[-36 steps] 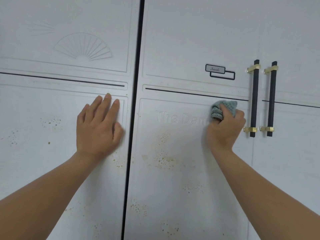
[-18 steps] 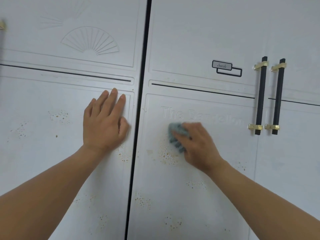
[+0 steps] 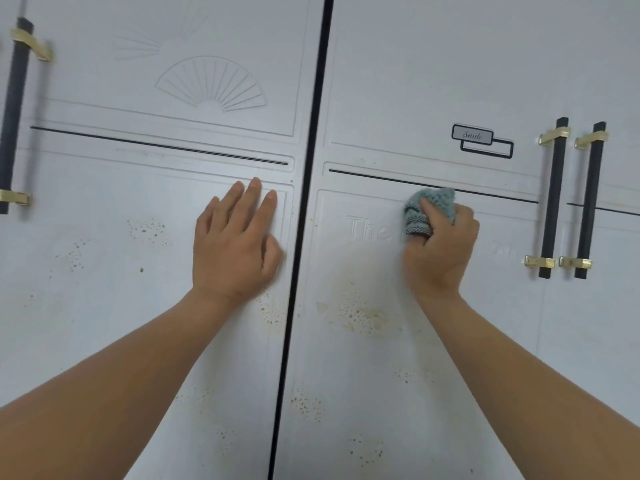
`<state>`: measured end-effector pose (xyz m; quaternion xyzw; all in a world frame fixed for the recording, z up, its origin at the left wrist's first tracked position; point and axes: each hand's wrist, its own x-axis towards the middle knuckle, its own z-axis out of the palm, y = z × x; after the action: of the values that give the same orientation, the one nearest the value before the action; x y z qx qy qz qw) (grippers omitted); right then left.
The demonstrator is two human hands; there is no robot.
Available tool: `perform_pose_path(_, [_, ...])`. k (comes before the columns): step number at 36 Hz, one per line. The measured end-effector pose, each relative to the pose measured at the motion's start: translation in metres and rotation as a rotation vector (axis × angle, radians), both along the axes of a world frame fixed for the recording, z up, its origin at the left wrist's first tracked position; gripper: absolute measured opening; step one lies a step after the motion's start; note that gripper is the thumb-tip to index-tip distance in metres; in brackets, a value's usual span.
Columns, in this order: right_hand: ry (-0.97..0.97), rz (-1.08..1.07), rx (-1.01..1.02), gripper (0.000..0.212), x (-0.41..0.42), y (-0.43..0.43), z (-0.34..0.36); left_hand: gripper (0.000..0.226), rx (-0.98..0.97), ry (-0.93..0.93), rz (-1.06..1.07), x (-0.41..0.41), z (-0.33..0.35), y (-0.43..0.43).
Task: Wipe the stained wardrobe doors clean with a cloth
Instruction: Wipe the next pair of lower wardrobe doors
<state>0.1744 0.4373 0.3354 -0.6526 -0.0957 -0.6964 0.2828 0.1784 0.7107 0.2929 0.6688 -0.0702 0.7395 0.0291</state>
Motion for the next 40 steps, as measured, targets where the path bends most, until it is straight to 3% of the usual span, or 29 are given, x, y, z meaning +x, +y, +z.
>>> perform_pose_path(3, [-0.035, 0.006, -0.192, 0.043, -0.002, 0.023, -0.022, 0.06, 0.005, 0.003, -0.003, -0.001, 0.001, 0.001])
perform_pose_path(6, [-0.117, 0.048, -0.673, 0.033, -0.003, 0.026, -0.055, 0.06, 0.012, -0.004, 0.007, -0.001, 0.001, 0.002])
perform_pose_path(10, [-0.183, -0.11, -1.212, 0.026, 0.003, 0.012, -0.065, 0.06, 0.023, 0.002, 0.01, -0.001, 0.001, 0.002])
perform_pose_path(12, [-0.177, -0.111, -1.163, 0.028, 0.006, 0.007, -0.054, 0.06, 0.022, 0.001, 0.009, -0.001, 0.001, 0.002])
perform_pose_path(15, [-0.138, -0.072, -0.78, 0.037, 0.001, 0.011, -0.049, 0.06, 0.015, 0.007, 0.002, -0.002, 0.001, 0.002])
perform_pose_path(16, [-0.159, -0.077, -0.781, 0.035, 0.001, 0.016, -0.052, 0.06, 0.014, 0.008, 0.003, -0.002, 0.0, 0.002])
perform_pose_path(19, [-0.174, -0.093, -1.138, 0.03, 0.0, 0.024, -0.054, 0.06, 0.024, 0.009, -0.002, -0.002, 0.001, 0.003])
perform_pose_path(20, [-0.161, -0.091, -1.172, 0.032, 0.0, 0.025, -0.043, 0.06, 0.024, 0.006, 0.001, -0.002, 0.001, 0.003])
perform_pose_path(23, [-0.048, -0.102, -0.886, 0.039, -0.008, 0.042, -0.002, 0.06, 0.021, -0.003, 0.002, -0.002, 0.001, 0.003])
perform_pose_path(25, [-0.06, 0.018, -0.7, 0.03, -0.01, 0.059, 0.022, 0.059, 0.023, 0.0, 0.007, -0.003, 0.0, 0.003])
perform_pose_path(27, [-0.069, -0.014, -0.585, 0.035, -0.011, 0.074, 0.035, 0.059, 0.025, 0.001, 0.007, -0.003, 0.001, 0.003])
perform_pose_path(29, [-0.07, 0.014, -0.61, 0.038, -0.008, 0.079, 0.029, 0.06, 0.024, 0.0, 0.011, -0.002, 0.0, 0.004])
perform_pose_path(36, [-0.026, -0.019, -1.056, 0.04, 0.0, 0.046, -0.049, 0.06, 0.024, 0.012, 0.012, -0.003, 0.0, 0.003])
perform_pose_path(40, [0.005, 0.003, -1.101, 0.044, -0.006, 0.049, -0.03, 0.06, 0.025, 0.01, 0.022, -0.004, 0.0, 0.003])
